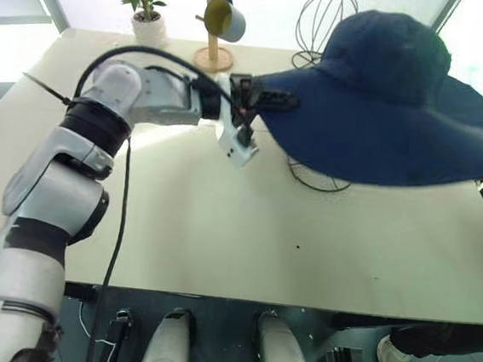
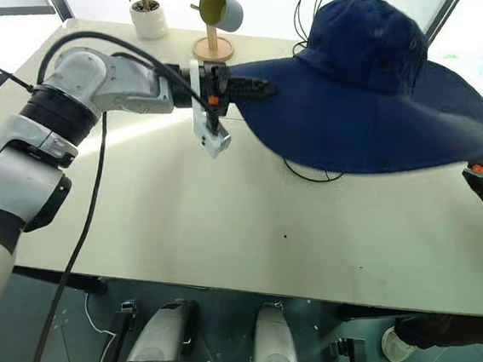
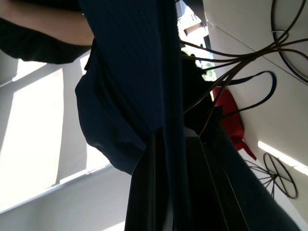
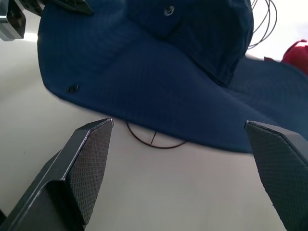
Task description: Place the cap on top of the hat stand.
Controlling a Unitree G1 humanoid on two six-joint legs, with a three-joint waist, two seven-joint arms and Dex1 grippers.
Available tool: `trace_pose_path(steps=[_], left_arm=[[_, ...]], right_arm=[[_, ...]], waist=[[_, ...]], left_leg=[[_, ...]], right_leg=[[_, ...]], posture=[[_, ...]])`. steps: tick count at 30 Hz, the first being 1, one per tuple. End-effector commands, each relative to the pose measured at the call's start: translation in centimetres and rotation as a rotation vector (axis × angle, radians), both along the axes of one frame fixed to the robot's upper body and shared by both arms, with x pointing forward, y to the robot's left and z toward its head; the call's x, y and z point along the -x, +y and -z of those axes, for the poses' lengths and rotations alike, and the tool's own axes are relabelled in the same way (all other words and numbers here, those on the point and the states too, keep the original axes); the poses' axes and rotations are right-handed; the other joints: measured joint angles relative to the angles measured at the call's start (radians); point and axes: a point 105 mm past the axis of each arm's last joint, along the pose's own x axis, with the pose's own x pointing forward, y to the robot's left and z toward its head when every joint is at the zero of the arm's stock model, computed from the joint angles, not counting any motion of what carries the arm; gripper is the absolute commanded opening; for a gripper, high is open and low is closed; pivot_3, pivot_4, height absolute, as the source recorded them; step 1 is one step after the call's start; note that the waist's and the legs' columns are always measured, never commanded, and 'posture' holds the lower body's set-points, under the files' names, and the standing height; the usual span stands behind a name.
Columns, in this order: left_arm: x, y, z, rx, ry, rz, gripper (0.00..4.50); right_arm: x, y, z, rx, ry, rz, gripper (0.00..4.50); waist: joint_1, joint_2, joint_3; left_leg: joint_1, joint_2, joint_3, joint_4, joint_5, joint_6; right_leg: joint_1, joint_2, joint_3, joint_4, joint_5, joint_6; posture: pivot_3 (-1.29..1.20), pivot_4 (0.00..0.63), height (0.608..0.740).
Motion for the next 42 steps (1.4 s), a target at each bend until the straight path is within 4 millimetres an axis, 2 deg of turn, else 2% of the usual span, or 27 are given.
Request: trace_pose_path(steps=[1,4,10,14,15,17,19,20,23,28,34,37,38,40,42], left_arm=[[0.1,0.0,-0.4,-0.026,-0.07,0.041,0.03],[0.1,-0.1,0.2,-0.03,-0.051,0.057,0.03],[0.1,-0.5,-0.5,0.024,-0.005,0.067,0.03],[0.2,-0.5,-0.6,0.04,0.023,0.072,0.03],[0.2,-0.5,-0.6,0.043,0.033,0.072,0.59],[0.4,-0.4,-0.6,0.045,0.055,0.078,1.33],[0.6,-0.3,-0.5,0.045,0.066,0.085,2.47],[0.6,-0.3,-0.5,0.045,0.069,0.087,2.87],[0.8,0.1,-0.7,0.052,0.081,0.084,4.44],[1.2,1.9,-1.1,0.106,0.129,0.071,4.44],[2.1,7.8,-1.4,0.206,0.306,-0.025,4.44],[0.6,11.1,-2.3,0.44,0.592,-0.228,4.44],[0.0,12.6,-2.3,0.521,0.782,-0.311,4.44],[0.1,14.5,-3.0,0.671,1.202,-0.357,4.44],[1.6,15.1,-4.7,0.733,1.556,-0.279,4.44]], right_arm=[[1.0,-1.0,0.0,0.033,-0.028,0.053,4.5],[1.4,-1.8,0.5,0.027,-0.017,0.088,4.5],[1.7,-1.6,-0.8,0.001,-0.051,0.08,4.5],[1.7,-2.0,-0.7,0.01,-0.039,0.097,4.5],[1.7,-2.0,-0.7,0.01,-0.037,0.098,4.5],[1.5,-1.9,-0.6,0.011,-0.034,0.096,4.5],[1.4,-1.8,-0.6,0.012,-0.032,0.093,4.5],[1.3,-1.8,-0.6,0.013,-0.032,0.091,4.5],[1.0,-1.7,-0.5,0.017,-0.025,0.083,4.5],[0.5,-1.8,-0.3,0.023,-0.015,0.074,4.5],[-0.1,-3.1,-0.7,0.047,-0.002,0.079,4.5],[-0.4,-4.3,-0.7,0.055,0.009,0.093,4.5],[-0.6,-4.8,-0.7,0.056,0.012,0.098,4.5],[-0.9,-5.4,-0.8,0.058,0.014,0.101,4.5],[-1.3,-5.5,-1.0,0.055,0.01,0.087,4.5]], waist=[[0.003,-0.002,0.0],[0.005,-0.002,0.0],[0.004,-0.002,0.0],[0.007,-0.003,0.0],[0.008,-0.003,0.0],[0.012,-0.003,0.0],[0.017,-0.003,0.0],[0.018,-0.003,0.0],[0.019,-0.003,0.0],[0.014,-0.002,0.0],[0.01,-0.001,0.0],[0.012,0.001,-0.001],[0.012,0.001,-0.001],[0.011,0.0,-0.001],[0.011,-0.001,0.0]], left_leg=[[0.0,0.0,0.0,0.0,0.0,0.0],[0.0,0.0,0.0,0.0,0.0,0.0],[0.0,0.0,0.0,0.0,0.0,0.0],[0.0,0.0,0.001,0.0,0.0,0.0],[0.0,0.0,0.0,0.0,0.0,0.0],[0.0,0.0,0.001,0.0,0.0,0.0],[0.0,0.0,0.001,0.0,0.0,0.0],[0.0,0.0,0.001,0.0,0.0,0.0],[0.0,0.0,0.001,0.0,0.0,0.0],[0.0,0.0,0.001,0.0,0.0,0.0],[0.001,0.0,0.001,-0.001,0.0,0.0],[0.001,0.0,0.002,0.0,0.0,0.0],[0.001,0.001,0.002,0.0,0.0,0.0],[0.001,0.001,0.002,0.0,0.0,0.0],[0.001,0.001,0.001,0.001,0.0,0.0]], right_leg=[[0.0,0.0,0.0,0.0,0.0,0.0],[0.0,0.0,0.0,0.0,0.0,0.0],[0.0,0.0,0.0,0.0,0.0,0.0],[0.0,0.0,0.0,0.0,0.0,0.0],[0.0,0.0,0.0,0.0,0.0,0.0],[0.0,0.0,0.0,0.0,0.0,0.0],[0.0,0.0,0.0,0.0,0.0,0.0],[0.0,0.0,0.0,0.0,0.0,0.0],[0.0,0.0,0.0,0.0,0.0,0.0],[0.0,0.0,0.0,0.0,0.0,-0.001],[-0.001,0.0,0.0,0.001,0.002,-0.003],[0.0,-0.001,0.0,0.001,0.002,-0.004],[0.0,-0.001,0.0,0.001,0.002,-0.004],[0.0,-0.001,0.0,0.002,0.002,-0.005],[0.0,0.0,0.0,0.004,0.001,-0.007]], posture=[[0.0,0.15,0.739],[0.0,0.15,0.739],[0.0,0.15,0.739],[0.0,0.15,0.739],[0.0,0.15,0.739],[0.0,0.15,0.739],[0.0,0.15,0.739],[0.0,0.15,0.739],[0.0,0.15,0.739],[0.0,0.15,0.739],[0.0,0.15,0.739],[0.0,0.15,0.739],[0.0,0.15,0.739],[0.0,0.15,0.739],[0.0,0.15,0.739]])
